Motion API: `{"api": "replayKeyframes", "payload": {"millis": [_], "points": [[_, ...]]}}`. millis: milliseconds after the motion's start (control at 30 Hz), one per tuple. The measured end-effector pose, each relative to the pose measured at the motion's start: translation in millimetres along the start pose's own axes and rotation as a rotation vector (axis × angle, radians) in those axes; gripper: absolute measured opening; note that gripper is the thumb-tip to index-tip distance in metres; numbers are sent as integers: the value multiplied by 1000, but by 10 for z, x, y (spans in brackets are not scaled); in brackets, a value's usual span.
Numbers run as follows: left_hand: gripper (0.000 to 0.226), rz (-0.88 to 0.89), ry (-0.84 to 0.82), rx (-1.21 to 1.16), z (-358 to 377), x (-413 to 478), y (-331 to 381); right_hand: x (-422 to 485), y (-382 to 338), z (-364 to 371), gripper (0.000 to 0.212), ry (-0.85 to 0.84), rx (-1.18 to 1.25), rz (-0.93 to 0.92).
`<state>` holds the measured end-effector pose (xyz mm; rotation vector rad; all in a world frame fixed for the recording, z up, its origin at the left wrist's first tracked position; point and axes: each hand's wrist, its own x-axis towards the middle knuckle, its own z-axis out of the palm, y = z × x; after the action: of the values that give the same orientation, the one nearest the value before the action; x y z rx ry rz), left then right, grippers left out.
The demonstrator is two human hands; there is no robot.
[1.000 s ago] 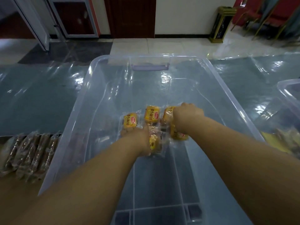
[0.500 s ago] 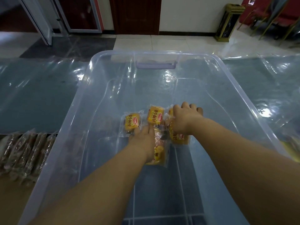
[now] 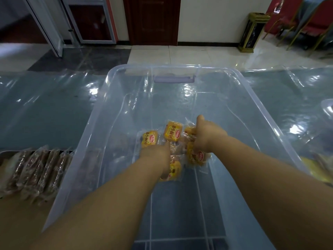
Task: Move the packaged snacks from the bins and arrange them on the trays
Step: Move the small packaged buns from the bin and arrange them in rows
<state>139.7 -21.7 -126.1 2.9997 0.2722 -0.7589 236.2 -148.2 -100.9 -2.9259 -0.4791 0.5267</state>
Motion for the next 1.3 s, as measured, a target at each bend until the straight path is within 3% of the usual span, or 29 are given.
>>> {"api": "replayKeyframes", "payload": {"millis": [200, 433, 633, 833, 1033, 1300], "points": [[52, -37, 120, 69, -305, -263, -35, -211, 5, -233, 32, 92, 4, -32], [38, -30, 364, -129, -698, -971, -219, -864, -52, -667, 38, 365, 128, -82], [45, -2, 623, -363, -854, -1941, -497, -1658, -235, -966, 58, 624, 395, -302], [47, -7, 876, -623, -622, -2889, -884, -2462, -713, -1031, 53, 750, 648, -535], [50, -141, 959, -734, 101, -3578, -1414, -3032, -1329, -623, 56, 638, 775, -715], [63, -272, 924, -982, 1228, -4382, -2395, -3609, -2255, 318, 61, 422, 718, -751]]}}
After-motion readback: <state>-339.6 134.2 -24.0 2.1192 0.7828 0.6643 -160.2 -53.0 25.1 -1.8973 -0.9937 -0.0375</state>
